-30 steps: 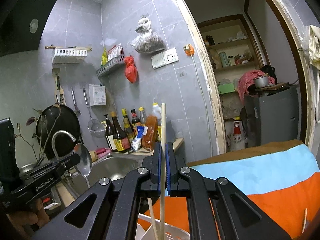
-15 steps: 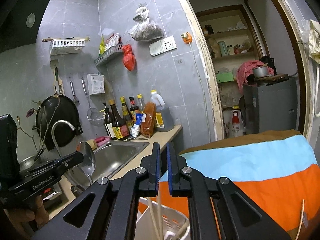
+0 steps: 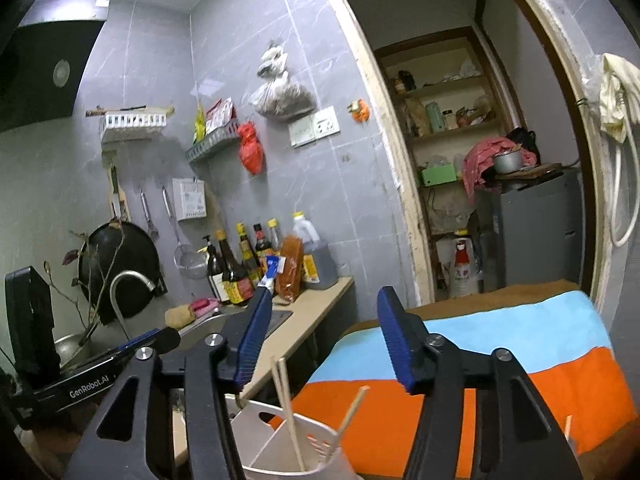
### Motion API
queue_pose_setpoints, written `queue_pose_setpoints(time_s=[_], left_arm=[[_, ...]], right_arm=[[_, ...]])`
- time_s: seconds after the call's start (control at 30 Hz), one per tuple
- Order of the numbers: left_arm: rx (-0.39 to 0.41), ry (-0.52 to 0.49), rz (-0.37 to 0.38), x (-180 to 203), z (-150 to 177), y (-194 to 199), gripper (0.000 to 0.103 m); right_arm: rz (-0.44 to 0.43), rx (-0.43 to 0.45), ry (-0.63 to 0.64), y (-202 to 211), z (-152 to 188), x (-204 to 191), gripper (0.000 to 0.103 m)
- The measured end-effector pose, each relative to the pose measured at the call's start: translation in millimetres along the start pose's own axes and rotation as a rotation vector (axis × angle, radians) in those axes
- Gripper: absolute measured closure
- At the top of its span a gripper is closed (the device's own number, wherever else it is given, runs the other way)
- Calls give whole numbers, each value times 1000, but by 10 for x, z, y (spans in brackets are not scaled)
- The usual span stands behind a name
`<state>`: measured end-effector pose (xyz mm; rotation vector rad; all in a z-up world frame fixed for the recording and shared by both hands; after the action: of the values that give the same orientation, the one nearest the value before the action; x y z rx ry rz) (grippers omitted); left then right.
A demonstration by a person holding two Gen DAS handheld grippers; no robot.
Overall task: Organize utensils
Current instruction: 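Open the left tool over the holder while the right tool releases the chopstick into it, then move both tools back down to the last fork and chopstick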
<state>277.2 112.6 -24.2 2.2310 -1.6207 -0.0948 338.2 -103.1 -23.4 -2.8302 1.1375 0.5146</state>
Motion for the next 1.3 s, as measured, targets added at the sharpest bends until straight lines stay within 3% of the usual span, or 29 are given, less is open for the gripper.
queue_pose_setpoints(time_s=[0.07, 0.17, 0.47, 0.67, 1.0, 1.3], left_arm=[[11, 8, 13, 81, -20, 38, 42], [30, 28, 36, 225, -52, 94, 34], [80, 41, 73, 777, -60, 225, 1], [80, -5, 80, 1188, 21, 241, 0], [41, -62, 112, 1829, 290, 200, 0], [-45, -132, 137, 2271, 685, -2, 0]], right_arm=[[20, 18, 3, 114, -81, 55, 37], [49, 44, 12, 300, -184, 143, 28], [143, 77, 49, 849, -411, 460, 12], [198, 77, 38, 1193, -483, 785, 2], [283, 36, 7, 1600, -411, 1332, 2], [395, -77, -40, 1858, -116, 1957, 2]])
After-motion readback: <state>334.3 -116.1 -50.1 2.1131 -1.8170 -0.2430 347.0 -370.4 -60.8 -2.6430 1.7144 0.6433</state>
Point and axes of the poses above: each gripper's, at about its wrist camera, not at the fingertips, and y roughly against the way its jaws point, x to its right, z to its underside, the point moved 6 cm from there along -y, roughly the way its jaws point, and after that the axes turned 13 degrees about -z, right-handed, at the moved point
